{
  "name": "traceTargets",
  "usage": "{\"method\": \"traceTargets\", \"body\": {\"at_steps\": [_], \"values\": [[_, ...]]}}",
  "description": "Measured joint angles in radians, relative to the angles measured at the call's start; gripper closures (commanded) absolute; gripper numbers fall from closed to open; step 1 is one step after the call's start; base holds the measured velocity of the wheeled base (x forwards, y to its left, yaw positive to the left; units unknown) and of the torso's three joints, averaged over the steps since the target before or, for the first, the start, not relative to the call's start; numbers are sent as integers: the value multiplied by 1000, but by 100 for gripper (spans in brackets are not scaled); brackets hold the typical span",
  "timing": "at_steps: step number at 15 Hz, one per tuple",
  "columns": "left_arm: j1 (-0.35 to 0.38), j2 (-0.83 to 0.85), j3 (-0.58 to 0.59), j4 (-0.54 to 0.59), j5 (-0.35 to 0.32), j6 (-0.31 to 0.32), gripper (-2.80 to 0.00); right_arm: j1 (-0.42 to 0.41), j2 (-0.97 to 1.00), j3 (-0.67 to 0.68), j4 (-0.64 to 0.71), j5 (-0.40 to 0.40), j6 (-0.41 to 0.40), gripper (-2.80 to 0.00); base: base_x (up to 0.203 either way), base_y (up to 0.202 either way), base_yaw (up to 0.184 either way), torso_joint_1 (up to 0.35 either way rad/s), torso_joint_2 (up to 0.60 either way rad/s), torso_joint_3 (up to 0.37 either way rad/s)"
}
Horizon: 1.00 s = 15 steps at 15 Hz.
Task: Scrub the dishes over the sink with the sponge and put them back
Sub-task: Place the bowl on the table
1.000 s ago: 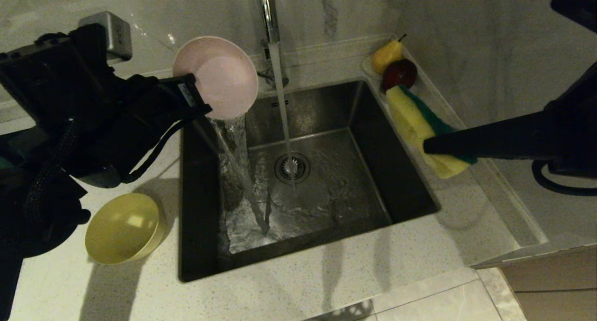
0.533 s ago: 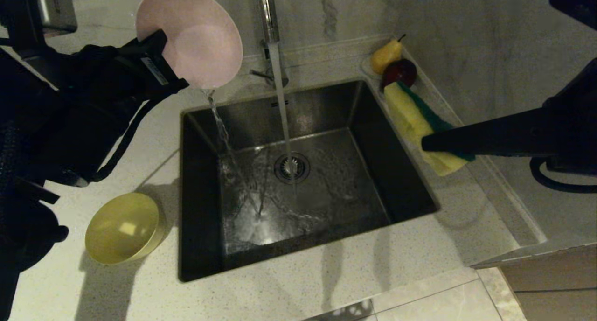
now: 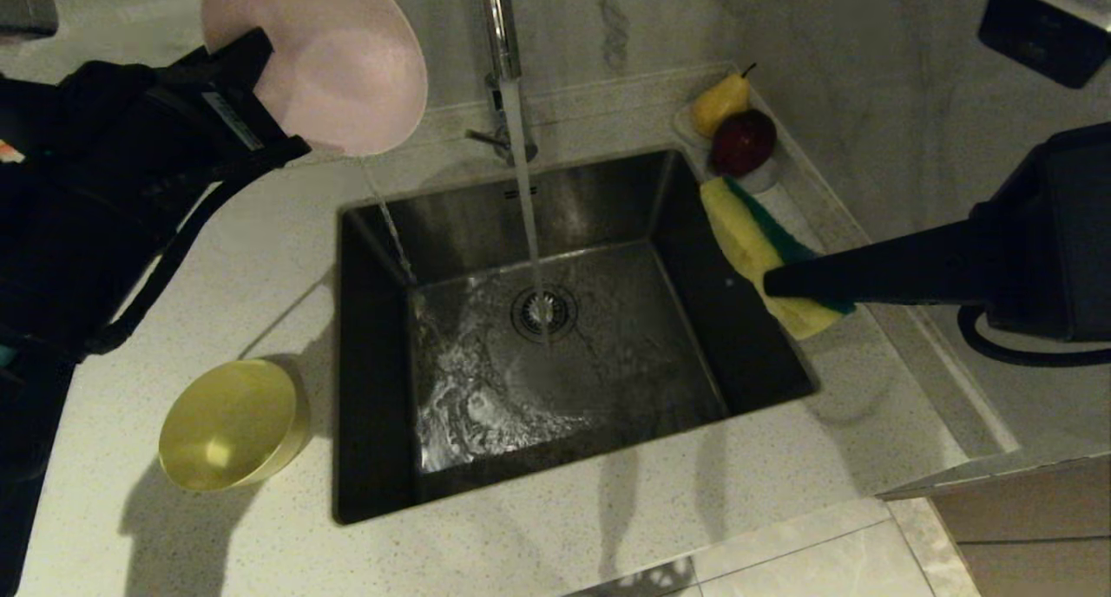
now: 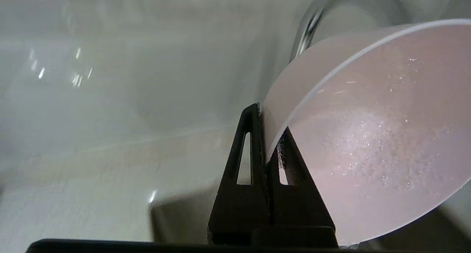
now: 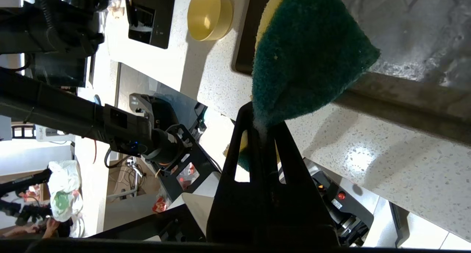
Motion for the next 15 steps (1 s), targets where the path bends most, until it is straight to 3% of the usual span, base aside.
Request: {"method": "traceTargets", "body": {"at_steps": [3, 5, 6, 8, 11, 13, 15], "values": [[0, -30, -12, 273, 140, -7, 0, -1, 4, 4, 1, -2, -5, 0, 0, 0, 0, 0, 0, 0], [0, -60, -49, 532, 234, -43, 0, -17, 16, 0, 3, -7, -7, 0, 0, 0, 0, 0, 0, 0], [0, -74, -78, 664, 249, -76, 0, -29, 21, -2, 3, -6, -15, 0, 0, 0, 0, 0, 0, 0], [0, -99, -198, 955, 235, -192, 0, -47, 27, -7, 7, -3, -33, 0, 0, 0, 0, 0, 0, 0], [28, -110, -451, 1382, 136, -433, 0, -57, 23, -1, 10, -2, -35, 0, 0, 0, 0, 0, 0, 0], [109, -81, -589, 1620, 59, -584, 0, -72, 21, 12, 18, -3, -40, 0, 0, 0, 0, 0, 0, 0], [224, -35, -668, 1751, 56, -717, 0, -88, 19, 24, 17, -3, -42, 0, 0, 0, 0, 0, 0, 0]]}}
